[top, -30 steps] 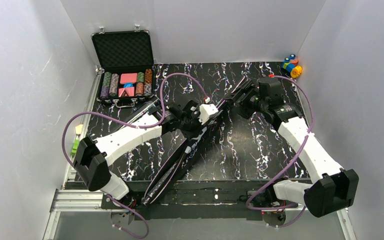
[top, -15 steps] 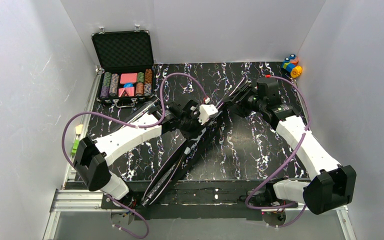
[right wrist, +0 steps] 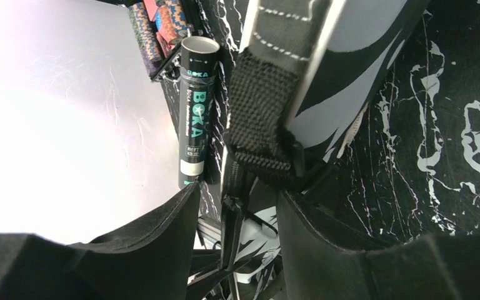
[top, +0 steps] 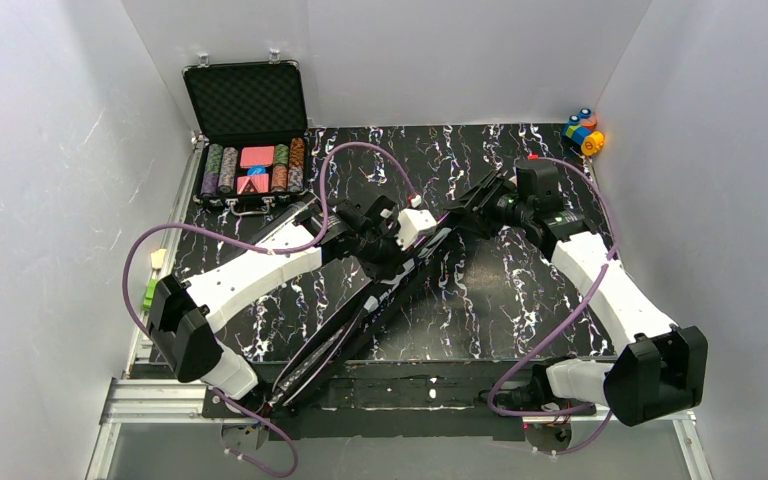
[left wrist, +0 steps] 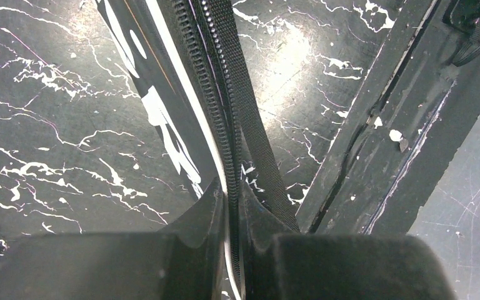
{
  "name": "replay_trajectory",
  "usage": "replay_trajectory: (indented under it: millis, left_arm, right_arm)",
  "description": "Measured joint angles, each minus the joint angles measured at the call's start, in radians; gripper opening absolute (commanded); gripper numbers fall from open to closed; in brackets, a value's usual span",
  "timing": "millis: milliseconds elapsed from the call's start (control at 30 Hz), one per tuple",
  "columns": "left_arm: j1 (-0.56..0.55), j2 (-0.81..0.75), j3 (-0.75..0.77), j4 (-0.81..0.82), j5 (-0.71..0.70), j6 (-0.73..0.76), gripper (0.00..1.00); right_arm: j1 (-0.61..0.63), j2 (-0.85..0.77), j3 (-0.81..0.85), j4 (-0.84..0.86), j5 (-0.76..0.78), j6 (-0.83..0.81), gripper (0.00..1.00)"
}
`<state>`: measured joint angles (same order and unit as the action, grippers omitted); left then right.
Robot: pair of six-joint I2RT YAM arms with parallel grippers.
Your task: Pack up the badminton gear
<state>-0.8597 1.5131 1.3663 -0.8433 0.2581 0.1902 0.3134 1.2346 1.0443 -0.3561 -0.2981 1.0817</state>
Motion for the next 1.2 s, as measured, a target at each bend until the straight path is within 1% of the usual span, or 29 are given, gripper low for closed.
replay_trajectory:
  millis: [167, 267, 333, 500, 600, 867, 1033, 1200]
  left_arm:
    - [0.000, 0.000, 0.000, -0.008, 0.010, 0.002, 0.00]
    - [0.000, 0.000, 0.000, -0.011, 0.017, 0.004, 0.00]
    - [0.000, 0.000, 0.000, -0.013, 0.020, 0.005, 0.00]
    - [0.000, 0.000, 0.003, -0.018, 0.023, 0.005, 0.00]
    - [0.000, 0.000, 0.004, -0.017, 0.024, 0.005, 0.00]
    - [0.000, 0.000, 0.004, -0.018, 0.027, 0.005, 0.00]
    - [0.000, 0.000, 0.004, -0.018, 0.027, 0.004, 0.00]
    - [0.000, 0.000, 0.004, -0.020, 0.027, 0.004, 0.00]
  right_arm:
    - [-0.012, -0.018, -0.031, 0.011, -0.021, -0.005, 0.56]
    - [-0.020, -0.058, -0.067, 0.029, -0.027, -0.008, 0.56]
    - [-0.026, -0.085, -0.090, 0.036, -0.031, -0.009, 0.54]
    - [-0.040, -0.113, -0.107, 0.054, -0.043, -0.013, 0.39]
    - [-0.047, -0.117, -0.111, 0.070, -0.047, -0.011, 0.34]
    - [-0.052, -0.127, -0.137, 0.103, -0.061, -0.011, 0.09]
    - [-0.056, -0.138, -0.153, 0.111, -0.066, -0.007, 0.04]
    - [-0.057, -0.156, -0.161, 0.116, -0.072, -0.006, 0.02]
